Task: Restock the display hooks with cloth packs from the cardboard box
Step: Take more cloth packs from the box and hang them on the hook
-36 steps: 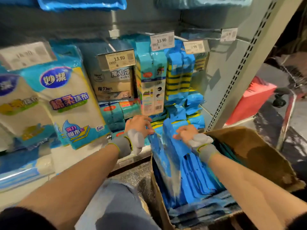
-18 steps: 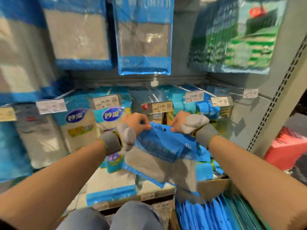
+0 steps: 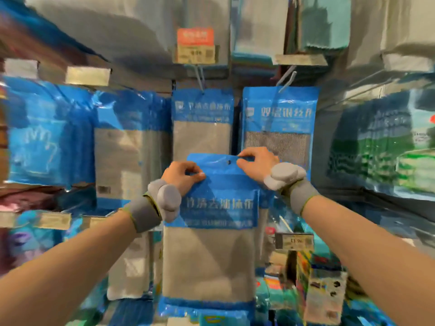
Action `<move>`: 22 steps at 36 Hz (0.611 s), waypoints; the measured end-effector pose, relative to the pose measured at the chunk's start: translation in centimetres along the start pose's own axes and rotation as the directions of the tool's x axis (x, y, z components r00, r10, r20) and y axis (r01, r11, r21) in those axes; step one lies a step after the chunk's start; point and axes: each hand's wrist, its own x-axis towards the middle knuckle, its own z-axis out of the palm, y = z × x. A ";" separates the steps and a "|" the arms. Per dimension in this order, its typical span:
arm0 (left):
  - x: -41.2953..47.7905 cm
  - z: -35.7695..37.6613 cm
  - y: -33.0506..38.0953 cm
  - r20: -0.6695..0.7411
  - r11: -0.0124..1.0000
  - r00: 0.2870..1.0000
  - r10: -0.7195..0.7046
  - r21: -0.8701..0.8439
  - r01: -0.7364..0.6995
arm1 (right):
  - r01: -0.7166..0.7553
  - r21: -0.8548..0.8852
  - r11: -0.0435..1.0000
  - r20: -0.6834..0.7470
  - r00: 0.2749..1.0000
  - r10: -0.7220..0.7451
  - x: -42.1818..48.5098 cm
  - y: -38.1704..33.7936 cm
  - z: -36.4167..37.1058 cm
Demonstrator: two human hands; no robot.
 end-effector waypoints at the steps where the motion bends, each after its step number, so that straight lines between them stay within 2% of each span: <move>1: 0.8 -1.3 0.2 -0.032 1.000 0.999 0.001 -0.001 -0.001 | 0.024 0.042 0.999 -0.003 1.000 -0.024 1.3 -1.5 -0.2; 6: 3.2 -3.9 1.4 -0.142 0.999 0.990 -0.027 -0.041 0.021 | 0.072 0.245 0.967 -0.044 0.997 -0.063 5.7 -4.2 -0.4; 11: 5.4 -6.6 2.7 -0.218 0.999 0.976 -0.022 -0.043 0.013 | 0.145 0.308 0.940 -0.071 0.989 -0.130 9.8 -7.2 -0.9; 16: 6.9 -7.8 2.5 -0.263 0.998 0.963 -0.060 -0.034 0.053 | 0.220 0.327 0.919 -0.134 0.973 -0.186 12.3 -8.8 -1.9; 22: 7.9 -8.8 2.3 -0.259 0.998 0.964 -0.058 -0.035 0.051 | 0.170 0.263 0.950 -0.277 0.956 -0.094 15.8 -11.1 -2.9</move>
